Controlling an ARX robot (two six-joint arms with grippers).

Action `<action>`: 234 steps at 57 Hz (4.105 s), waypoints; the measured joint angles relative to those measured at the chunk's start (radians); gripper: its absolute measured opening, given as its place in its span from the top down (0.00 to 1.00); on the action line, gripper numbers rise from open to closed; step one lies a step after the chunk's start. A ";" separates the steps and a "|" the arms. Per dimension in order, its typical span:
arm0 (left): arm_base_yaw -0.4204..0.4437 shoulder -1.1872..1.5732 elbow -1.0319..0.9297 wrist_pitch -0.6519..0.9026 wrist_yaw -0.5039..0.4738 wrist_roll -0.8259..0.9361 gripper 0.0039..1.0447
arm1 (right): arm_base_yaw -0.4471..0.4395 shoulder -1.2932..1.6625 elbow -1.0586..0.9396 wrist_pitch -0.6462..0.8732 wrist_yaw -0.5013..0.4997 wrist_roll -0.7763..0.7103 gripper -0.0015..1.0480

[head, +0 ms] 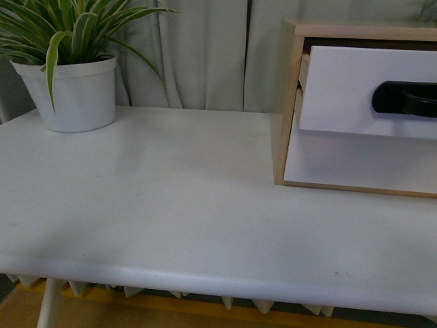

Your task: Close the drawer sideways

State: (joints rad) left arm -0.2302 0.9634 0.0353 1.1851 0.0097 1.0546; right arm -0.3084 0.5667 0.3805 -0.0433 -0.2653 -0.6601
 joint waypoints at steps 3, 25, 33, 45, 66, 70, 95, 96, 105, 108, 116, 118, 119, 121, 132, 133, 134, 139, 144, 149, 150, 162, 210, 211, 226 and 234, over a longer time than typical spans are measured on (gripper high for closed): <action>0.000 0.117 0.024 0.095 0.065 0.092 0.06 | -0.014 0.032 0.029 -0.003 -0.012 -0.065 0.09; -0.053 0.501 0.153 0.206 0.166 0.248 0.06 | -0.115 0.297 0.231 -0.014 -0.127 -0.139 0.09; -0.078 0.691 0.429 0.097 0.167 0.186 0.06 | -0.126 0.359 0.271 0.006 -0.148 -0.124 0.09; -0.078 0.712 0.547 0.021 0.219 0.149 0.06 | -0.143 0.408 0.279 0.023 -0.151 -0.121 0.09; -0.249 0.746 0.669 -0.062 0.188 0.114 0.06 | -0.206 0.509 0.373 0.026 -0.182 -0.130 0.09; -0.286 0.760 0.698 -0.073 0.175 0.104 0.06 | -0.210 0.526 0.385 0.025 -0.182 -0.140 0.09; -0.412 0.867 0.877 -0.112 0.126 0.070 0.06 | -0.205 0.615 0.446 0.020 -0.162 -0.178 0.09; -0.412 0.872 0.883 -0.113 0.126 0.070 0.06 | -0.204 0.618 0.447 0.020 -0.160 -0.178 0.09; -0.412 0.899 0.919 -0.120 0.124 0.076 0.06 | -0.193 0.635 0.456 0.025 -0.155 -0.179 0.09; -0.411 0.904 0.925 -0.121 0.124 0.078 0.06 | -0.190 0.640 0.458 0.033 -0.153 -0.179 0.09; -0.406 0.911 0.940 -0.126 0.124 0.087 0.06 | -0.173 0.666 0.469 0.060 -0.131 -0.179 0.09; -0.406 0.912 0.942 -0.126 0.124 0.089 0.06 | -0.168 0.673 0.473 0.072 -0.124 -0.179 0.09; -0.405 0.914 0.944 -0.126 0.124 0.089 0.06 | -0.165 0.679 0.476 0.079 -0.119 -0.179 0.09; -0.404 0.916 0.948 -0.126 0.124 0.091 0.06 | -0.158 0.687 0.481 0.087 -0.111 -0.182 0.09; -0.399 0.932 0.974 -0.130 0.137 0.106 0.06 | -0.122 0.731 0.506 0.145 -0.068 -0.200 0.09; -0.398 0.934 0.978 -0.131 0.138 0.110 0.06 | -0.118 0.735 0.508 0.150 -0.064 -0.201 0.09; -0.397 0.935 0.980 -0.132 0.138 0.111 0.06 | -0.116 0.737 0.509 0.152 -0.061 -0.201 0.09; -0.393 0.946 0.998 -0.136 0.140 0.121 0.06 | -0.103 0.750 0.513 0.167 -0.049 -0.203 0.09; -0.386 0.967 1.025 -0.140 0.140 0.131 0.06 | -0.089 0.775 0.529 0.184 -0.034 -0.203 0.09; -0.381 0.995 1.065 -0.148 0.139 0.138 0.06 | -0.077 0.803 0.547 0.207 -0.019 -0.200 0.09; -0.380 1.003 1.075 -0.150 0.139 0.139 0.06 | -0.076 0.807 0.550 0.210 -0.016 -0.198 0.09; -0.369 1.065 1.172 -0.177 0.139 0.146 0.06 | -0.056 0.879 0.603 0.249 0.009 -0.174 0.09; -0.283 1.025 1.047 -0.098 0.060 0.086 0.06 | -0.081 0.710 0.489 0.279 -0.033 -0.034 0.09; -0.274 1.016 1.025 -0.087 0.053 0.080 0.06 | -0.084 0.698 0.480 0.279 -0.036 -0.030 0.09; -0.158 0.848 0.696 0.082 -0.035 -0.093 0.06 | -0.142 0.388 0.262 0.241 -0.075 0.092 0.09; -0.118 0.614 0.453 0.087 -0.101 -0.209 0.06 | -0.157 0.198 0.145 0.200 -0.086 0.150 0.09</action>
State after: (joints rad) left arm -0.3481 1.5772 0.4885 1.2720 -0.0910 0.8452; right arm -0.4656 0.7650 0.5251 0.1566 -0.3515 -0.5102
